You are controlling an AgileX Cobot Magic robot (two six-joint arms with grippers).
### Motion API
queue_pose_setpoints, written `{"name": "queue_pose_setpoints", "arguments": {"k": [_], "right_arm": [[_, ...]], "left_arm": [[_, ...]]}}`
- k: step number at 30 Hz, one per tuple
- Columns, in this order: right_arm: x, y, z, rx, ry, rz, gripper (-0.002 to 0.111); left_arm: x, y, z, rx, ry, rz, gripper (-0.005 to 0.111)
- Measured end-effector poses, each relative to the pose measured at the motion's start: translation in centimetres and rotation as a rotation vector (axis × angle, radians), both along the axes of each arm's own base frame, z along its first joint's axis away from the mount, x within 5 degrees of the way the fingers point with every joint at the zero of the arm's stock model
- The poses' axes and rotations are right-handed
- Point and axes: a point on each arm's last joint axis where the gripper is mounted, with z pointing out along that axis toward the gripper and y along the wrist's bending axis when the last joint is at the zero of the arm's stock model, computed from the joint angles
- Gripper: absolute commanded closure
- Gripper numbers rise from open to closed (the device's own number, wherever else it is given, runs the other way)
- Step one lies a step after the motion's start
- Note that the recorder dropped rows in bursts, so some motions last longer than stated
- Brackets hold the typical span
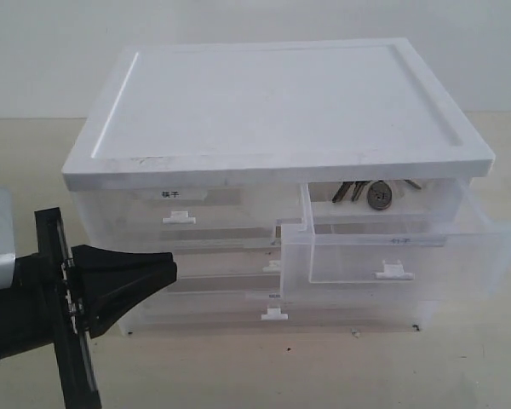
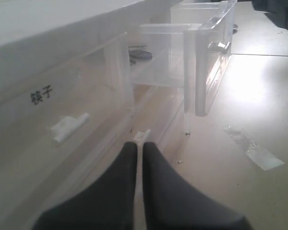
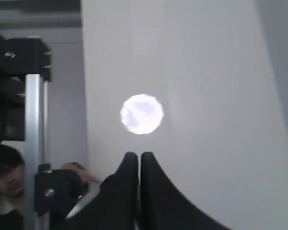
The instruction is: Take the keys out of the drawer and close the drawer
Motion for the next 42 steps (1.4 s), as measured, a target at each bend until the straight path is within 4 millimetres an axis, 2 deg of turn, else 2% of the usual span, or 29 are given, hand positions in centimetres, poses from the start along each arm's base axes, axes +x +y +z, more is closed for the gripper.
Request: {"name": "queue_pose_setpoints", "arguments": {"k": [3,5,7,10,14,17,20,24,30,33,35,38,42], "right_arm": [[1.3,1.4,-0.5,-0.061,0.029,0.013,0.108],[2.3,2.2,-0.8,-0.115,0.038,-0.114,0.108],[2.6,3.2,-1.2,-0.182,0.018,-0.315,0.108],[1.6,5.0,-1.8,-0.322,-0.031,-0.576,0.108],[-0.6,7.6,-1.4,-0.423,-0.161,-0.792,0.108],[-1.5,9.6,-1.3,-0.481,-0.256,-0.953,0.108],[-1.5,11.3,-1.7,-0.550,-0.326,-1.093,0.108],[-0.7,11.9,-2.3,-0.629,-0.331,-1.214,0.108],[2.1,9.8,-3.7,-0.799,-0.133,-1.438,0.108],[3.4,7.5,-4.4,-0.871,0.036,-1.594,0.108],[3.8,5.3,-4.7,-0.884,0.175,-1.706,0.108],[3.1,1.7,-4.7,-0.831,0.357,-1.859,0.108],[0.0,-2.5,-4.3,-0.640,0.490,-1.980,0.108]], "left_arm": [[0.0,0.0,0.0,0.002,-0.001,-0.006,0.102],[-0.1,0.0,0.0,0.003,-0.001,-0.009,0.102],[-0.1,0.0,0.0,0.003,-0.001,-0.010,0.102],[-0.1,0.0,0.0,0.003,-0.001,-0.010,0.102],[-0.1,-0.1,0.0,0.005,-0.001,-0.014,0.102],[-0.2,-0.1,-0.1,0.008,-0.002,-0.025,0.102],[-0.3,-0.1,-0.1,0.013,-0.003,-0.037,0.102],[-0.3,-0.1,-0.1,0.013,-0.004,-0.040,0.102],[-0.3,-0.2,-0.1,0.014,-0.004,-0.042,0.102],[-0.3,-0.2,-0.1,0.014,-0.004,-0.042,0.102],[-0.3,-0.2,-0.1,0.014,-0.004,-0.042,0.102],[-0.4,-0.2,-0.1,0.015,-0.004,-0.044,0.102],[-0.4,-0.2,-0.1,0.015,-0.004,-0.044,0.102]]}}
